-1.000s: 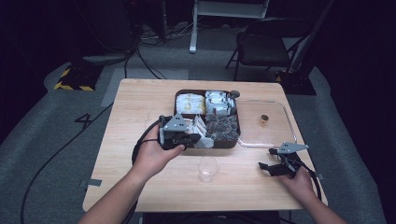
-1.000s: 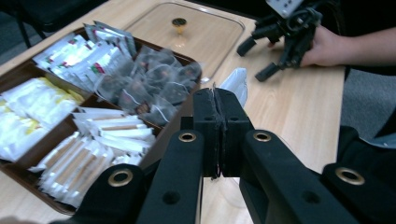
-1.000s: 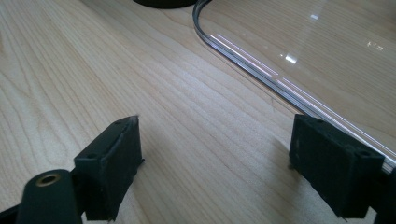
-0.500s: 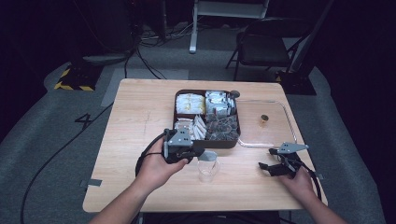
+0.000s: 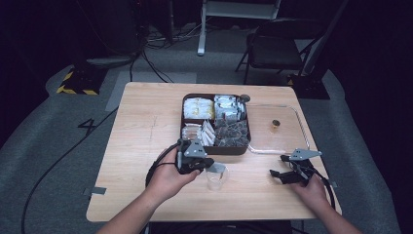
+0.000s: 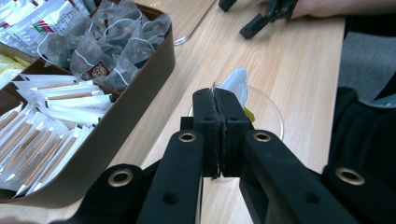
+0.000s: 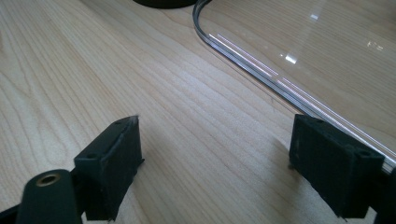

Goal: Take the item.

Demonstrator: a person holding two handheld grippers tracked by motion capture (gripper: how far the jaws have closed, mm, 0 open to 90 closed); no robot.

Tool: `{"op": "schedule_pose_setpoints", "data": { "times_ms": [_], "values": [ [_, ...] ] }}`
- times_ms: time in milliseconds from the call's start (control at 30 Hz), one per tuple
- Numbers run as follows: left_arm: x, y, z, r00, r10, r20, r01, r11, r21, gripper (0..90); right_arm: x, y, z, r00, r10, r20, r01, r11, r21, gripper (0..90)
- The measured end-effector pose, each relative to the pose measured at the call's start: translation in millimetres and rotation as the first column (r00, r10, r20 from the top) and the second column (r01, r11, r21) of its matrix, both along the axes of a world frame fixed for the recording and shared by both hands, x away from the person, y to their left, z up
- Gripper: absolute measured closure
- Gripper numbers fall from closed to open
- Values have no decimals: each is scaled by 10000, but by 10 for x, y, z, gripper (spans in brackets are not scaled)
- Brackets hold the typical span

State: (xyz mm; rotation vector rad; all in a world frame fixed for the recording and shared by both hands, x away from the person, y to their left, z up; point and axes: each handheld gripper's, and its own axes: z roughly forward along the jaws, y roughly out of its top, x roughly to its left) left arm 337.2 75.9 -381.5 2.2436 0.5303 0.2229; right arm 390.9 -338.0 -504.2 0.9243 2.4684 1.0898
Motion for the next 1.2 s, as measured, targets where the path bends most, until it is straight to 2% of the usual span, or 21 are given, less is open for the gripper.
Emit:
{"op": "schedule_pose_setpoints", "data": {
  "times_ms": [33, 233, 600, 733, 767, 833, 867, 1067, 1200],
  "values": [
    [4, -13, -7, 10000, -54, 46, 53, 9999, 164, 884, 0, 0, 0, 10000, -2, -3, 2, 10000, 1, 168],
    [8, -30, -6, 9998, -79, 155, 72, 9990, 452, 883, 0, 0, 0, 10000, -1, 1, 1, 10000, -1, 169],
    [-2, -54, -34, 9997, -239, 33, 238, 9993, 300, 780, 0, 0, 0, 10000, -1, -1, 1, 10000, -1, 169],
    [21, -33, -51, 10000, 12, 7, -11, 9996, -289, 668, 0, 0, 0, 10000, -2, -1, 2, 10000, 1, 169],
    [21, -33, -51, 10000, 12, 7, -11, 9996, -289, 633, 0, 0, 0, 10000, -2, -1, 2, 10000, 1, 169],
    [62, 8, -64, 9997, 208, -121, -218, 9957, -900, 545, 0, 0, 0, 10000, 0, -2, 0, 10000, 2, 169],
    [78, 31, -64, 9994, 348, -94, -356, 9944, -995, 511, 0, 0, 0, 10000, -1, 0, 1, 10000, 0, 168],
    [130, 203, -26, 9964, 814, 253, -777, 9895, -1216, 431, 0, 0, 0, 10000, -1, -1, 1, 10000, -1, 169],
    [141, 454, 1, 9885, 1412, 551, -1335, 9832, -1247, 388, -4, -5, 0, 10000, 83, -3, -83, 10000, -10, 166]
  ]
}}
